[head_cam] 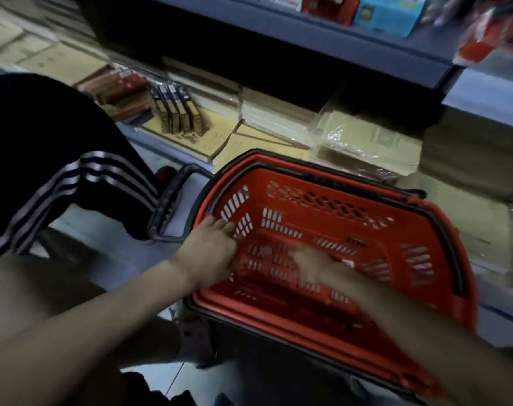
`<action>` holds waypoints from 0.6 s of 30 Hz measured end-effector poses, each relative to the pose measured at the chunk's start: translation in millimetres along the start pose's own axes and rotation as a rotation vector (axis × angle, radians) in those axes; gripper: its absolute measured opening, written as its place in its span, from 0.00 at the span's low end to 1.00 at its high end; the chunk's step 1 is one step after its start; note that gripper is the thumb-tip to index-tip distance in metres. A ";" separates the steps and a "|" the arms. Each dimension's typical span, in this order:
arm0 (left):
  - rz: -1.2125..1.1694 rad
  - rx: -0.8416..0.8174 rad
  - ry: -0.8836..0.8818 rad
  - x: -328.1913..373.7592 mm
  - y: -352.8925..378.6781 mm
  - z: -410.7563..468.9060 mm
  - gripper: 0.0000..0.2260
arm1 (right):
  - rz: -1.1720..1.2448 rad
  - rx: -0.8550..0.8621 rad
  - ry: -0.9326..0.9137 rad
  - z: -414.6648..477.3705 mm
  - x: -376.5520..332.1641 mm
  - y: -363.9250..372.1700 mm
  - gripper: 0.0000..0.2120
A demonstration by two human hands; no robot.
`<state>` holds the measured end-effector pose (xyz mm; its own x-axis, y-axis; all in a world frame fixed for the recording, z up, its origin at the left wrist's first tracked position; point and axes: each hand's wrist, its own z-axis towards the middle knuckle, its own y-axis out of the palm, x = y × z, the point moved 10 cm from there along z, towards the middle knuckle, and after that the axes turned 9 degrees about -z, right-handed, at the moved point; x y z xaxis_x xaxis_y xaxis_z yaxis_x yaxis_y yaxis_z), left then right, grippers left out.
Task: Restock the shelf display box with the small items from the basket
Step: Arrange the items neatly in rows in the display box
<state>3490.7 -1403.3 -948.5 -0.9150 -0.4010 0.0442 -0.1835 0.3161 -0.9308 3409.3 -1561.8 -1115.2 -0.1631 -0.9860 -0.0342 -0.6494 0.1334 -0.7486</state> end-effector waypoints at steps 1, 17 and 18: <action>0.005 0.026 0.025 -0.1 0.0 -0.7 0.15 | 0.037 0.008 -0.018 12.5 -16.5 -3.2 0.23; -0.105 -0.027 -0.033 -3.1 -18.9 18.5 0.14 | 0.025 0.082 -0.059 111.8 -55.9 8.9 0.39; -0.103 -0.038 -0.046 -4.0 -22.1 19.4 0.13 | 0.054 0.075 -0.061 102.8 -54.5 1.3 0.37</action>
<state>3505.4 -1425.4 -935.2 -0.8732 -0.4720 0.1213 -0.2898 0.3028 -0.9079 3493.7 -1518.2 -1182.4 -0.1494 -0.9821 -0.1147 -0.5831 0.1812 -0.7920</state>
